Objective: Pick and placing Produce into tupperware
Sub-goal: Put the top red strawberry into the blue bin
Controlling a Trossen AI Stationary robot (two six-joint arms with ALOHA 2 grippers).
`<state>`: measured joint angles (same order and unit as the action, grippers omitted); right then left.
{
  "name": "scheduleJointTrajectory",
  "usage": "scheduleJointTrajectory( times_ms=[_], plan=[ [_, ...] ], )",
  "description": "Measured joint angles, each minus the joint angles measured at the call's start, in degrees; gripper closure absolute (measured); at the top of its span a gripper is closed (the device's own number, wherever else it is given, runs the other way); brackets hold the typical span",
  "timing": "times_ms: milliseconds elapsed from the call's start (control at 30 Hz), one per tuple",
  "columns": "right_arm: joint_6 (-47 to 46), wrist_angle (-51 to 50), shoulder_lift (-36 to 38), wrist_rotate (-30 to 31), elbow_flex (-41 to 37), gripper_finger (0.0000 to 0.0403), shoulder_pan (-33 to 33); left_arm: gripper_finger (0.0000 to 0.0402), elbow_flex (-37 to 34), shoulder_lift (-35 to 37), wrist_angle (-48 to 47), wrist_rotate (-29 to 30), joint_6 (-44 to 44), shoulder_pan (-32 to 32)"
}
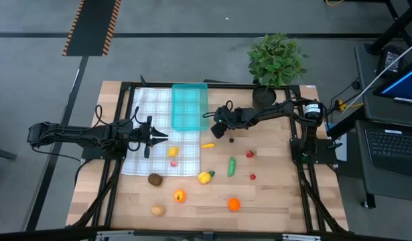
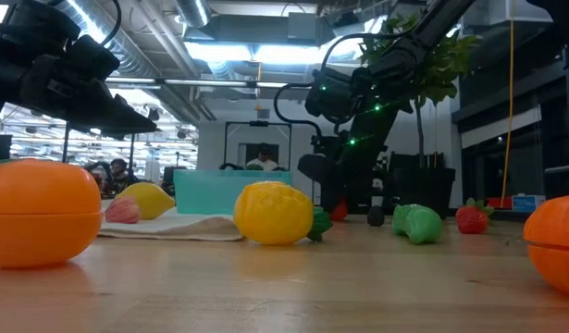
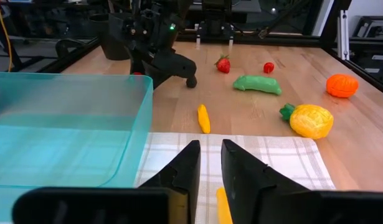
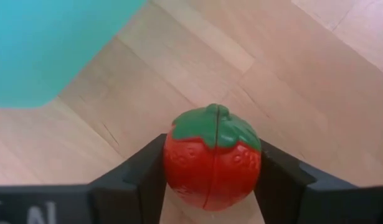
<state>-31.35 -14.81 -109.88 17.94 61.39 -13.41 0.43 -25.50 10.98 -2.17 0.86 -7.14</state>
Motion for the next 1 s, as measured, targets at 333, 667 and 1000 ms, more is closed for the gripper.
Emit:
scheduleJointTrajectory(
  times_ms=[333,667,1000],
  plan=[
    [0.94,-1.77,3.56,-5.24,0.00,0.0210,-1.53,0.0352,0.00,0.00,0.03,0.01,0.00,-0.01],
    [12.38,-3.47,14.61,-5.55,0.02,0.0216,-2.08,0.0331,0.00,0.02,0.37,0.02,0.05,0.01],
    [22.70,-1.04,22.97,-5.53,-3.06,0.0217,-2.08,0.0318,0.00,0.02,3.16,0.02,0.46,-0.01]
  ],
)
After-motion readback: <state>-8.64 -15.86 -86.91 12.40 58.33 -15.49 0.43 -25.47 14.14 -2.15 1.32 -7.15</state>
